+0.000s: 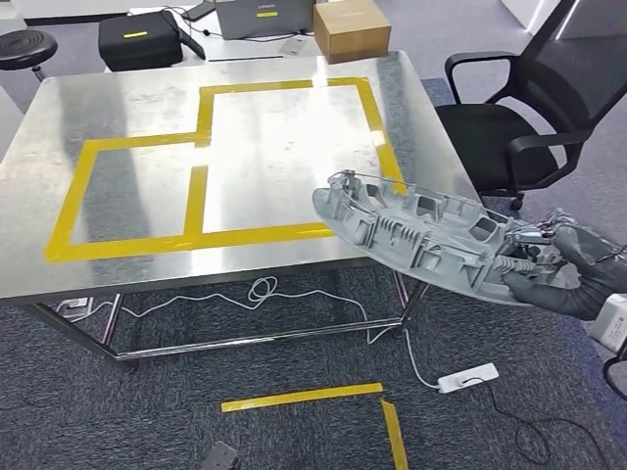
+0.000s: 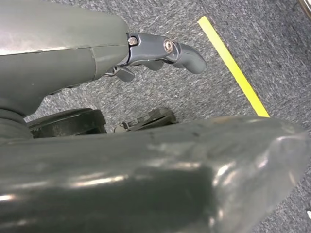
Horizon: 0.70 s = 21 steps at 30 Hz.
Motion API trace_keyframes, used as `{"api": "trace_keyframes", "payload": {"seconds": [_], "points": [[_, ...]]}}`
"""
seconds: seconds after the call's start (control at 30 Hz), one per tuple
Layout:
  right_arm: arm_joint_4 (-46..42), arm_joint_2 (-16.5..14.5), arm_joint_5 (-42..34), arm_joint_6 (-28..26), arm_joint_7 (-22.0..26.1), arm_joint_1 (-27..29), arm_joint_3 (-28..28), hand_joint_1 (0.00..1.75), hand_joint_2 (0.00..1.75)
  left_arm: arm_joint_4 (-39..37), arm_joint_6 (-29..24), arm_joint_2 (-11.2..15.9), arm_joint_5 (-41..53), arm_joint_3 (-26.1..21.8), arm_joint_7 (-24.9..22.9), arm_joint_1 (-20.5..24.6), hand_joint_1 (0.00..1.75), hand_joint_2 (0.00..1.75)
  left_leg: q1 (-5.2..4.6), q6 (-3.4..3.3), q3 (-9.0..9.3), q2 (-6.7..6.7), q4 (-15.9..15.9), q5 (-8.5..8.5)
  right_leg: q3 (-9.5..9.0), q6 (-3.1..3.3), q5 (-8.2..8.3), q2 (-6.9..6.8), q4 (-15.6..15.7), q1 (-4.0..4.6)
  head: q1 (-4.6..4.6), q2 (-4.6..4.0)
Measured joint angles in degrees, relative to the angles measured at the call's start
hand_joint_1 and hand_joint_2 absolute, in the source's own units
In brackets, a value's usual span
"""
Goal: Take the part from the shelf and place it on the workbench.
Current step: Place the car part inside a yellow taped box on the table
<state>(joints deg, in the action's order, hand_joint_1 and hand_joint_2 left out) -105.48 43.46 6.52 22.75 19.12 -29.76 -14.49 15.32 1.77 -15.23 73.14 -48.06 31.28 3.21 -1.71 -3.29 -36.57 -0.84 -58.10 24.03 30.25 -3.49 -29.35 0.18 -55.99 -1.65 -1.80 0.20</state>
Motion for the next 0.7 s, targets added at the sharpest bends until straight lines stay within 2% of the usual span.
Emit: {"api": "trace_keyframes", "payload": {"seconds": [0.13,0.2,0.23,0.3,0.33,0.37,0.4,0.47,0.5,0.53,0.63,0.7], "points": [[-0.5,0.9,-0.3,0.0,0.0,0.6,0.6,1.75,1.75,0.0,-0.1,0.0,0.1,0.0,0.2,0.0,0.0,0.0,0.03,-0.78,0.32,0.03,0.2,0.31,-0.31,-0.78,-0.29,-0.01,0.2,-0.15,0.02,0.0],[-0.8,1.3,-0.4,0.0,0.0,0.8,1.0,1.75,1.75,0.0,-0.1,0.0,0.1,0.0,0.3,0.0,0.0,0.0,0.34,-1.16,0.94,0.1,1.0,0.24,0.76,-1.02,-1.59,-0.04,-1.9,-0.08,-0.1,0.0],[-0.9,1.5,-0.4,0.0,0.1,0.8,1.3,1.75,1.75,0.0,-0.1,-0.1,0.1,0.0,0.3,0.0,0.0,0.0,0.44,-1.33,1.2,0.13,1.2,0.28,2.43,-1.08,-3.04,-0.07,-5.0,-0.05,-0.16,0.0],[-0.9,1.6,-0.4,0.0,0.1,1.1,1.6,1.75,1.75,0.0,-0.1,-0.1,0.2,0.0,0.4,-0.1,0.0,0.0,0.39,-1.52,1.37,0.15,1.2,0.58,7.15,-1.21,-6.1,-0.07,-13.3,0.03,-0.21,0.0],[-0.9,1.6,-0.4,0.0,0.1,1.3,1.6,1.75,1.75,0.0,-0.1,-0.1,0.3,0.0,0.4,-0.1,0.0,0.0,0.35,-1.52,1.5,0.13,1.2,0.88,9.18,-1.25,-6.57,-0.08,-16.2,0.04,-0.19,0.0],[-0.9,1.6,-0.4,0.0,0.1,1.5,1.6,1.75,1.75,0.0,-0.1,-0.1,0.4,0.0,0.4,-0.1,0.0,0.0,0.33,-1.48,1.76,0.11,1.2,1.24,10.14,-1.25,-5.79,-0.09,-17.0,0.04,-0.21,0.0],[-0.9,1.6,-0.4,0.0,0.1,1.6,1.6,1.75,1.75,0.0,-0.1,-0.1,0.5,0.0,0.4,-0.1,0.0,0.0,0.33,-1.39,2.16,0.08,1.1,1.57,9.91,-1.21,-3.89,-0.1,-15.6,0.04,-0.22,0.0],[-0.9,1.7,-0.4,0.0,0.2,1.8,1.6,1.75,1.75,0.0,-0.3,-0.1,0.6,0.0,0.3,-0.2,0.0,0.0,0.3,-0.99,3.14,0.05,0.7,2.36,6.92,-0.99,0.92,-0.2,-8.3,0.08,-0.21,0.0],[-1.0,1.7,-0.4,0.0,0.4,1.9,1.6,1.75,1.75,0.0,-0.5,-0.1,0.6,0.0,0.2,-0.2,0.0,0.0,0.2,-0.72,3.38,0.04,0.3,2.68,5.2,-0.77,2.26,-0.25,-4.8,0.17,-0.21,0.0],[-1.0,1.8,-0.5,0.0,0.5,2.0,1.6,1.75,1.75,0.0,-0.6,-0.2,0.6,0.0,0.0,-0.2,0.0,0.0,0.1,-0.48,3.43,0.05,0.1,2.96,4.07,-0.44,2.78,-0.3,-2.5,0.29,-0.18,0.0],[-1.1,1.9,-0.4,0.0,0.7,2.4,1.7,1.75,1.75,0.0,-0.8,-0.1,0.6,0.0,-0.3,-0.2,0.0,0.0,-0.14,0.08,3.28,0.13,-0.1,3.35,3.26,0.6,2.11,-0.28,-1.5,0.39,-0.09,0.0],[-1.1,2.0,-0.4,0.0,0.7,2.7,1.8,1.75,1.75,0.0,-0.9,-0.1,0.6,0.0,-0.3,-0.2,0.0,0.0,-0.42,-0.08,3.68,0.11,0.0,3.39,2.83,0.68,1.89,-0.27,-1.3,0.19,0.23,0.0]]}}
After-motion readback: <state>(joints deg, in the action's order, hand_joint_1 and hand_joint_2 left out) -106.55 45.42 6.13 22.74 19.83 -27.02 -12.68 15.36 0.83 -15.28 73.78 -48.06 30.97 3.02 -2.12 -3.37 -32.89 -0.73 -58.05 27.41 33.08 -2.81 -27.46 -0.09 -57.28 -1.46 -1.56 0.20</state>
